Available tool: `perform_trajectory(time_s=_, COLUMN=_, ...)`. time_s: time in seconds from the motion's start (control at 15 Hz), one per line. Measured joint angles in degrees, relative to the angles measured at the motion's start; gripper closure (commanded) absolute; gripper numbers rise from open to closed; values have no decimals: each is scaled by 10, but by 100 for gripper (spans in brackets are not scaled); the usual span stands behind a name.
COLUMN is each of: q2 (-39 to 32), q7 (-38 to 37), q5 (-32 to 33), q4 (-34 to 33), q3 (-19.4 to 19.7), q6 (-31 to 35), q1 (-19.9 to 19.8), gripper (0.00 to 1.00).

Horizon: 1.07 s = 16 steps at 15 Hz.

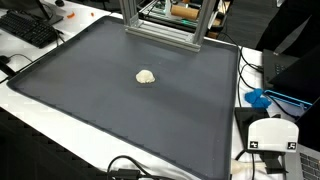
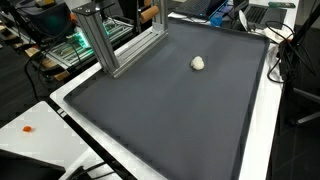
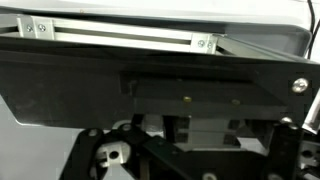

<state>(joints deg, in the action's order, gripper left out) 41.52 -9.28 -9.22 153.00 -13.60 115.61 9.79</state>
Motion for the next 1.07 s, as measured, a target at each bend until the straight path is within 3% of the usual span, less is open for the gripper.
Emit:
perform_trajectory(time_s=0.33, q2=1, q7=-2, q5=7, q4=-3, q3=-2, q6=0, q1=-1, gripper=60)
perform_trajectory(time_s=0.53, q2=4, q7=-4, q5=11, q4=-7, q3=-2, q6=0, q1=-2, gripper=65)
perform_trajectory(time_s=1.07, q2=3, q7=-9, q5=13, q4=-9, q3=-3, q6=0, q1=-2, gripper=65)
